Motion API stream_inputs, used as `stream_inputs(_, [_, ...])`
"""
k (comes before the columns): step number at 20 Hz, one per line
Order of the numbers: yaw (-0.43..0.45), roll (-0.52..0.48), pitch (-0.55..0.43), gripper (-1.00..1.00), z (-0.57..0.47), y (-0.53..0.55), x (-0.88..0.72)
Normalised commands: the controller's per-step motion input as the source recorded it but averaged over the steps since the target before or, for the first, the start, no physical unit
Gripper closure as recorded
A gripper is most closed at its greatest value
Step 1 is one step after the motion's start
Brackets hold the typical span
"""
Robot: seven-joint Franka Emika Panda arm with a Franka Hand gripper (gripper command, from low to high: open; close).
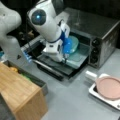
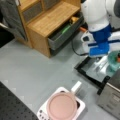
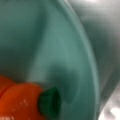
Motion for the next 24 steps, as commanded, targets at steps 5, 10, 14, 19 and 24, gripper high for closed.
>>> stream_inputs(5, [-0.008,-0.218,-0.106,-1.0,-0.08,0.0,-0.16])
stream_inputs(10, [-0.007,-0.25,-0.115,1.0,-0.09,0.02,-0.15])
stream_inputs(14, [0.012,-0.187,-0.11,1.0,-0.05,0.07,-0.12])
stream_inputs(19, [0.003,-0.14,-0.125,1.0,-0.06,0.12,-0.1])
stream_inputs(24, [-0.017,-0.106,-0.135,1.0,-0.12,0.11,-0.07])
